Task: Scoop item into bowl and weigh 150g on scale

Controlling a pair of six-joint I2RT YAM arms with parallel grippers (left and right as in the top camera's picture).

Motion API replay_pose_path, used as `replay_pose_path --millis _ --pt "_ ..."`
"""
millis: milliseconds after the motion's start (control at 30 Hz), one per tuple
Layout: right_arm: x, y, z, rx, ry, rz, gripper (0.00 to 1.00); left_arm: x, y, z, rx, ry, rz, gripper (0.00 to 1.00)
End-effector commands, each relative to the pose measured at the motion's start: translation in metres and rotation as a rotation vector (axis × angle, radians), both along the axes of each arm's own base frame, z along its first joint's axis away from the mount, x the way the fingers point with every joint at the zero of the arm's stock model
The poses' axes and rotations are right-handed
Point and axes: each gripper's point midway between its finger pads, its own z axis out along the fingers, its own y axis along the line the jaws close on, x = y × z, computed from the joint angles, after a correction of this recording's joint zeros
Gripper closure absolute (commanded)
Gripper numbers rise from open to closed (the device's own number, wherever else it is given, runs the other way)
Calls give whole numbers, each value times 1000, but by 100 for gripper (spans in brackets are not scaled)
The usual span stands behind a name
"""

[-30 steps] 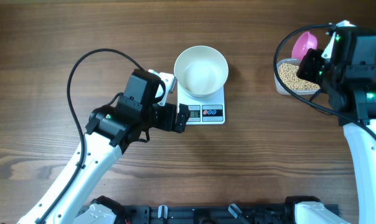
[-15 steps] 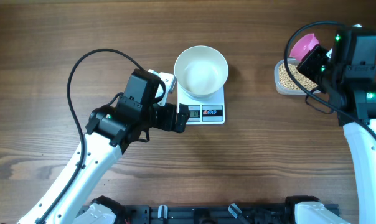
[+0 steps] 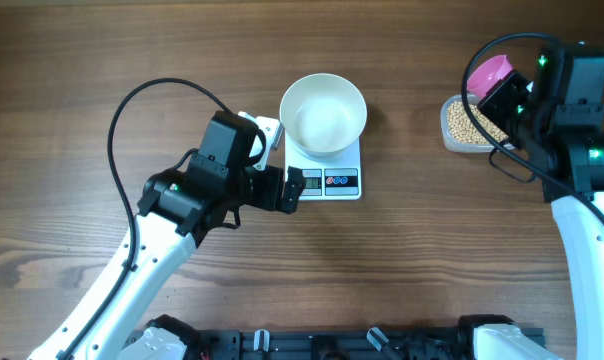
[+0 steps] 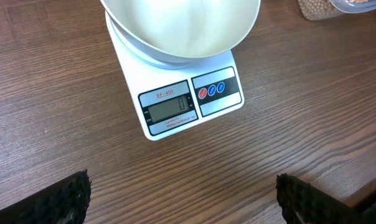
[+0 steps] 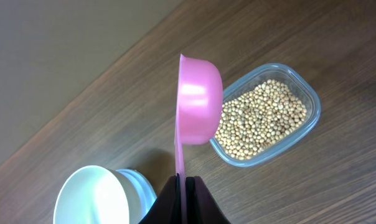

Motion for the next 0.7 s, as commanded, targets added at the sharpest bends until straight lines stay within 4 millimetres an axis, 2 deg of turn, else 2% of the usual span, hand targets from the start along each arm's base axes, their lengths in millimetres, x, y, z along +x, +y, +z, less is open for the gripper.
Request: replay_pose_path --millis 0,233,367,667 --pt "-1 -2 10 -17 -26 1 96 -1 -2 4 -4 -16 -19 0" --pt "-2 -5 9 -255 13 215 96 -1 -2 4 -4 -16 -19 0" --pt "-1 -21 14 -345 13 170 96 -1 -2 4 -4 -16 -19 0" --pt "1 -20 16 -347 2 171 96 -1 -2 4 -4 -16 -19 0"
